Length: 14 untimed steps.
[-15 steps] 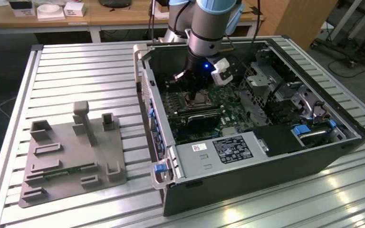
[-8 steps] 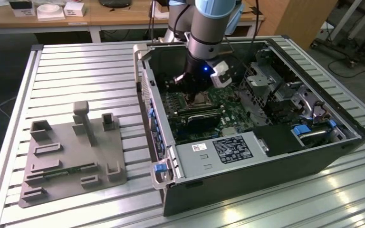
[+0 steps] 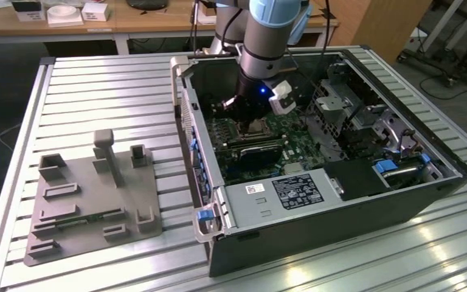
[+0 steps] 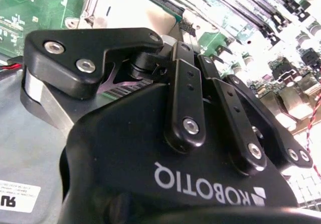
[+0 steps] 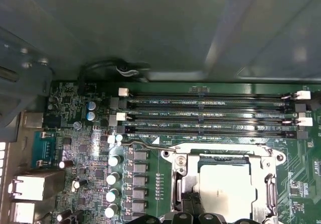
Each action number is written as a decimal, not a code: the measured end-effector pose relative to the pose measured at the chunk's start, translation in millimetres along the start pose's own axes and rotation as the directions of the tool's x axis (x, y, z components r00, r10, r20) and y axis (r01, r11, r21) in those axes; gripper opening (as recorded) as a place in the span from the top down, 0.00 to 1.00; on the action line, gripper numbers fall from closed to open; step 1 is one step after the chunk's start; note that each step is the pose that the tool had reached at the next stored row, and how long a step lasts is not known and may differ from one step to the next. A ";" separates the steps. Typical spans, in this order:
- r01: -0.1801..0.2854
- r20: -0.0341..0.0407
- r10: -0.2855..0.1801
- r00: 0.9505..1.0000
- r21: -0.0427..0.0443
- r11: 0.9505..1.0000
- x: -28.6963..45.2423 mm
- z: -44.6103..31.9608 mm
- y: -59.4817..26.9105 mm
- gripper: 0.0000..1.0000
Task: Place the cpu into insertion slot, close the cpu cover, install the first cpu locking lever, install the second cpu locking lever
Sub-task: 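Close the cpu cover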
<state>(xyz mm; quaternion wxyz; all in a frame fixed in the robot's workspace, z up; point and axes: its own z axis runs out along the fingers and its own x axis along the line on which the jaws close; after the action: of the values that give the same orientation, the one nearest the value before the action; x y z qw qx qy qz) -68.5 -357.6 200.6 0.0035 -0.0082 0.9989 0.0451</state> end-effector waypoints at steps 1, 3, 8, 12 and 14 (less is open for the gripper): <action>0.001 0.000 -0.001 1.000 0.000 1.000 0.0 0.5 0.0 0.90; 0.004 -0.001 -0.004 1.000 0.000 1.000 0.0 1.5 -0.2 0.90; 0.010 -0.001 -0.010 1.000 -0.001 1.000 -0.1 1.5 -0.1 0.90; 0.013 -0.001 -0.013 1.000 -0.002 1.000 -0.1 -2.1 0.2 0.90; 0.016 -0.001 -0.016 1.000 -0.003 1.000 -0.1 -3.2 0.3 0.90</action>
<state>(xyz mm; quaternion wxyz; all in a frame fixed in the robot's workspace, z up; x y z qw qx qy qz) -68.5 -357.5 203.8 0.0032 -0.0161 0.9988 0.0467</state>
